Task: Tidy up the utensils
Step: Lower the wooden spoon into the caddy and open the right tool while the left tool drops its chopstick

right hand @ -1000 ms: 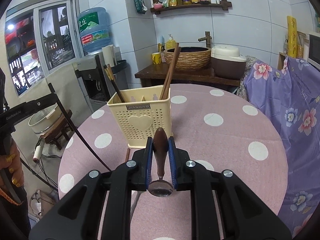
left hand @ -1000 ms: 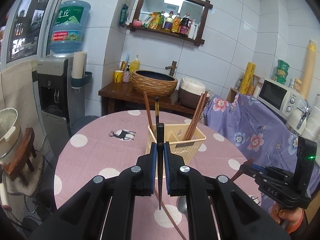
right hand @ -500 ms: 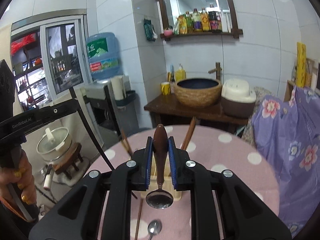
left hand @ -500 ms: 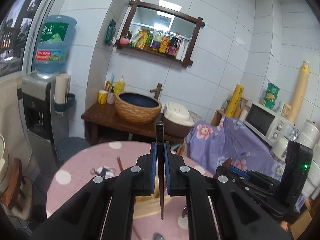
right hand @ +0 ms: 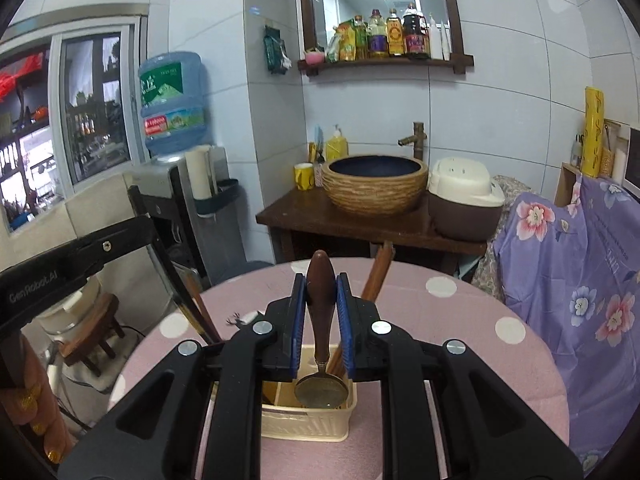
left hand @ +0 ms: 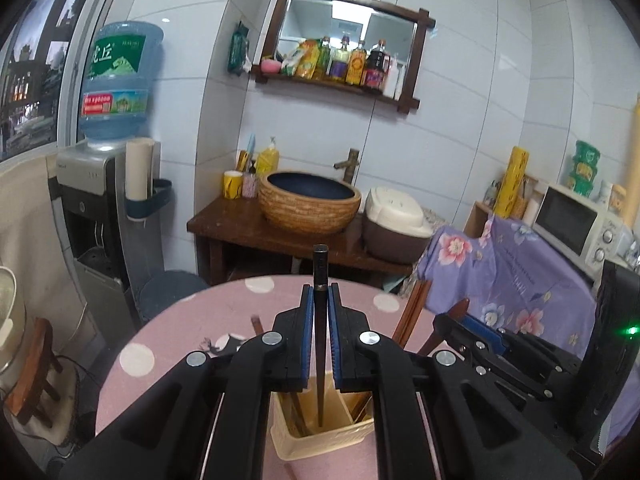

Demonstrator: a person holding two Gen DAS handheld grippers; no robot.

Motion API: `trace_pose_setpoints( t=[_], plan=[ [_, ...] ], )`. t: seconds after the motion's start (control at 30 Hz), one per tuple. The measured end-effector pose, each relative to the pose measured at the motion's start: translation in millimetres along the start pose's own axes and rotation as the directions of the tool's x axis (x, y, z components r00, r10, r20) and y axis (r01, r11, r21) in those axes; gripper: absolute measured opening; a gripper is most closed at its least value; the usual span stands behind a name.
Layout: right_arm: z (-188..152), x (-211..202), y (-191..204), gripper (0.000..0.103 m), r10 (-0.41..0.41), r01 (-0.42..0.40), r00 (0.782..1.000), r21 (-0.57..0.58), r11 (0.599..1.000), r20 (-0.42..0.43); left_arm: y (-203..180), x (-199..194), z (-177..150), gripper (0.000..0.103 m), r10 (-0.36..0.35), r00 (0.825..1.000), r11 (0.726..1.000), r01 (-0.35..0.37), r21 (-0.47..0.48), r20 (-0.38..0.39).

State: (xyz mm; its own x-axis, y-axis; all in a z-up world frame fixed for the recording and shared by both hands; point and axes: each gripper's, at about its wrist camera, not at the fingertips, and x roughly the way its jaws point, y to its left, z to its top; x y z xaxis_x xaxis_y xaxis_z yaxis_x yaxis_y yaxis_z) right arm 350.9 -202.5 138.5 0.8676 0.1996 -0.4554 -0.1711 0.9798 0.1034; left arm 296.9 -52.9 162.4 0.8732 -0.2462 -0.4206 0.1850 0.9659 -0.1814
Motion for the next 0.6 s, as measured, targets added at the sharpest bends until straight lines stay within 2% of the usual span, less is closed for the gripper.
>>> trace_pose_setpoints(
  t=[0.23, 0.47, 0.6],
  plan=[
    [-33, 18, -4, 0.016, 0.005, -0.003, 0.998, 0.021, 1.0, -0.065, -3, 22, -39, 0.008, 0.002, 0.997, 0.999, 0.0, 0.032, -0.074],
    [-48, 22, -2, 0.016, -0.005, 0.005, 0.998, -0.005, 1.0, -0.06, 0, 35, -62, 0.008, 0.021, 0.993, 0.999, -0.017, 0.038, -0.114],
    [-50, 18, -7, 0.019, 0.001, 0.0, 0.999, 0.015, 1.0, -0.036, 3, 25, -63, 0.01, 0.018, 0.994, 0.999, -0.013, 0.044, -0.106]
  ],
)
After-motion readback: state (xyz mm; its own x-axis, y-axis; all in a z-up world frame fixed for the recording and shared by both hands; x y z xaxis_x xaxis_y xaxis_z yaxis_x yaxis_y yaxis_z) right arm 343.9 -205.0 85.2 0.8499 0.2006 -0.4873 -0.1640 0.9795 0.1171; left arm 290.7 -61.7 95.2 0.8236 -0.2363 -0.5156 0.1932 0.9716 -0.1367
